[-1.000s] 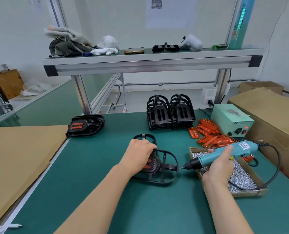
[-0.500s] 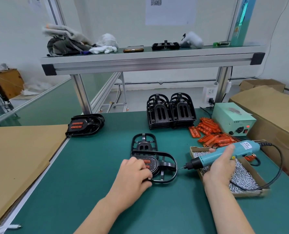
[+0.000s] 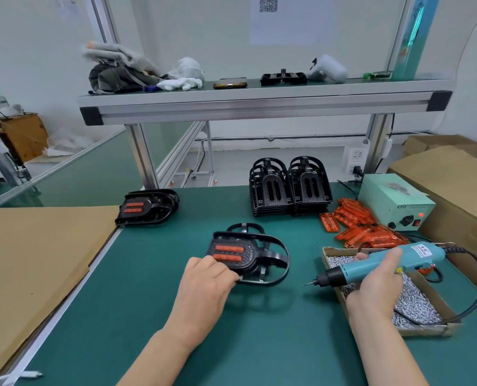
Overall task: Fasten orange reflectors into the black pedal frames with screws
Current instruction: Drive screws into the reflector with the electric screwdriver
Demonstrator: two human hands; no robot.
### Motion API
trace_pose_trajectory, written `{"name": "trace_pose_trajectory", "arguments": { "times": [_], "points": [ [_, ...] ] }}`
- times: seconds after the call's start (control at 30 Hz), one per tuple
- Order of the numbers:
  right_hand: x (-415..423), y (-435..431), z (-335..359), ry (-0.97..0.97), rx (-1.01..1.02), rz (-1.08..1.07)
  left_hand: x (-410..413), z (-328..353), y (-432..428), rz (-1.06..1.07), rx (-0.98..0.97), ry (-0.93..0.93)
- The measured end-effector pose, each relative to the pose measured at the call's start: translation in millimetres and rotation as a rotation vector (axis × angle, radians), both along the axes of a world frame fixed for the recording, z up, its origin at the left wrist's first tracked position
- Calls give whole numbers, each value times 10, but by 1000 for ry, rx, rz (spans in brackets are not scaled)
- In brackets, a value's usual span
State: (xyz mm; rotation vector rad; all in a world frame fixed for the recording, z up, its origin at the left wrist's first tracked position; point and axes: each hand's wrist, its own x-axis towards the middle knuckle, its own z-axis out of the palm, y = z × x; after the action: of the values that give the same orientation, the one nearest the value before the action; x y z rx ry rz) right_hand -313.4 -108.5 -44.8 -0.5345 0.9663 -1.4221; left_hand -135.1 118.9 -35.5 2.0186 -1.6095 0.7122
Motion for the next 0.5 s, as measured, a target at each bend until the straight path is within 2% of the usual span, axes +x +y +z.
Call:
{"name": "trace_pose_trajectory", "arguments": {
  "times": [0.23,0.5],
  "points": [
    [9,30,17,12,-22,33,754,168,134,243,-127,21],
    [54,-13,-28,26,-44,13,1602,177,143,483,-27,120]
  ]
}}
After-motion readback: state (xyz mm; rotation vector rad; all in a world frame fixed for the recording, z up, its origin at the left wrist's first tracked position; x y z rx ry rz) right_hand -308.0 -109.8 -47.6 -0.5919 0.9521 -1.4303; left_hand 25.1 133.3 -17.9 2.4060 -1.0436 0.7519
